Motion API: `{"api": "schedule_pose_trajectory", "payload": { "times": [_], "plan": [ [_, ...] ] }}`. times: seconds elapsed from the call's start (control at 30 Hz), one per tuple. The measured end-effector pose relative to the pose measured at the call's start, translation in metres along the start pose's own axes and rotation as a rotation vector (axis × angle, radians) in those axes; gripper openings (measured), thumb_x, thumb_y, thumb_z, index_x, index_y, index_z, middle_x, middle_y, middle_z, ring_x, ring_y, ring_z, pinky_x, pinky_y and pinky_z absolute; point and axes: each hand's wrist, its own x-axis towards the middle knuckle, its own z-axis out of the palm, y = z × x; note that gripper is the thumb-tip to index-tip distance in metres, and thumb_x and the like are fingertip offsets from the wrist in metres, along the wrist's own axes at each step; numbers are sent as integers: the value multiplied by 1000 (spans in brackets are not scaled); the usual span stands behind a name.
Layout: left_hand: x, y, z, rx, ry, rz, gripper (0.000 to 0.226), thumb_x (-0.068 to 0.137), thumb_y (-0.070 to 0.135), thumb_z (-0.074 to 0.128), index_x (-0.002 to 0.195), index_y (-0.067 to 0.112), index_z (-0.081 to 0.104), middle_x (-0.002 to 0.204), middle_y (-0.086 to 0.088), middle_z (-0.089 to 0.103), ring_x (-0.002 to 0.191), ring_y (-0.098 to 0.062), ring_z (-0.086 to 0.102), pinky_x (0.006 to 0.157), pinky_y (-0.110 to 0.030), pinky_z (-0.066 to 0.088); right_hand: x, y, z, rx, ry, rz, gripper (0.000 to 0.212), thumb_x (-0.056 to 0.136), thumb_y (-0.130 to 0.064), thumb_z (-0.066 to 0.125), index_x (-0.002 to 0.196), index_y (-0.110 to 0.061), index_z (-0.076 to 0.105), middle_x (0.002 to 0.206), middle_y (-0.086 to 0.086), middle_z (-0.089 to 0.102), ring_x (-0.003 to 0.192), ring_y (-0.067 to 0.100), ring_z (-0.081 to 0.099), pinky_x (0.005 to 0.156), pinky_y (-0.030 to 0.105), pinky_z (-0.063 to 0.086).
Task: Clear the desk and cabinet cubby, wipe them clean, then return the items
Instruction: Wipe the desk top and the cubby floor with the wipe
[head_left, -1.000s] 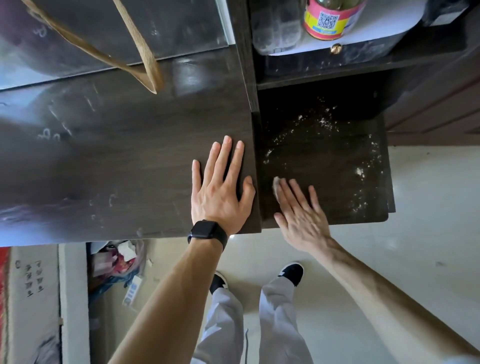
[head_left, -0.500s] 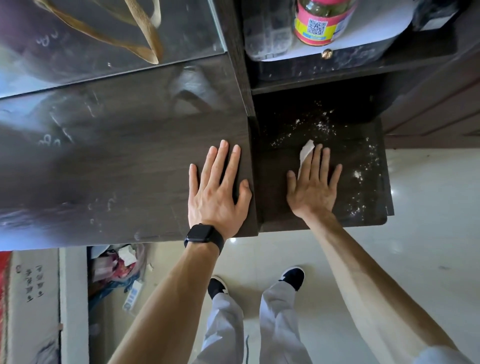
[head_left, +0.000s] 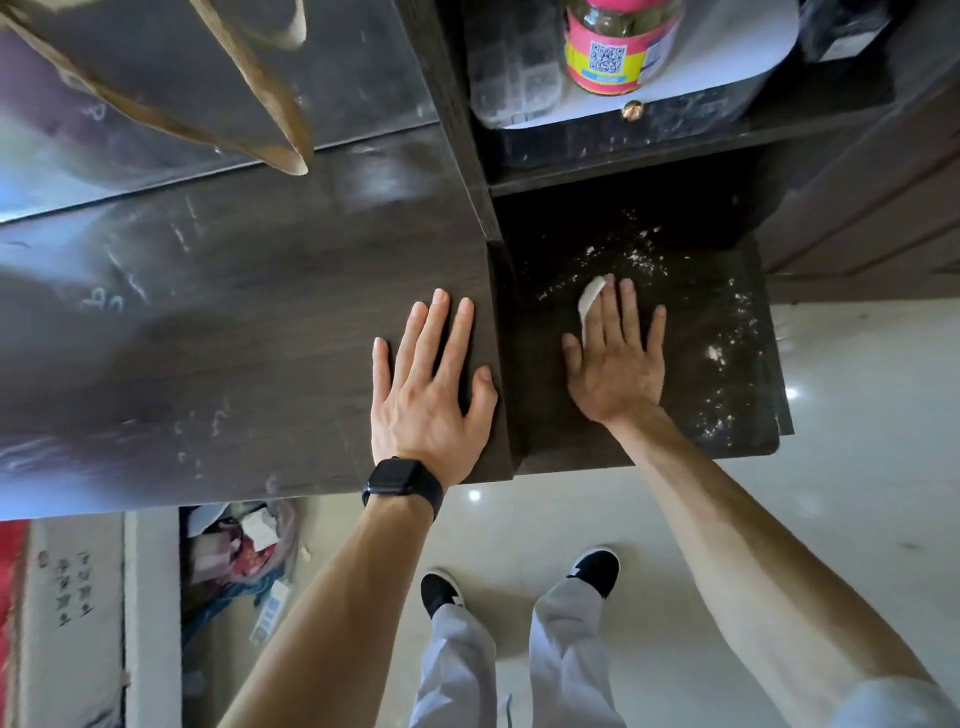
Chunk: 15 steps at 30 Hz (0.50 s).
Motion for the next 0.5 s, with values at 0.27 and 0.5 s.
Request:
{"api": "schedule_pose_trajectory", "payload": {
  "times": [0.27, 0.5],
  "plan": [
    [-1, -1, 1, 12, 5, 10, 60, 99, 43, 29, 157, 33, 17, 165, 11, 9, 152, -10, 0, 124, -47, 2, -24, -18, 12, -18, 14, -226, 71, 102, -53, 13, 158, -11, 0, 167, 5, -8, 153, 22, -15, 122, 54, -6],
    [0, -2, 1, 18, 7, 13, 61, 98, 44, 28, 157, 33, 17, 165, 11, 9, 152, -10, 0, 124, -47, 2, -2, -29, 12, -38, 12, -297, 69, 103, -50, 14, 159, -11, 3, 168, 4, -4, 153, 21, -13, 122, 54, -6]
  ]
}}
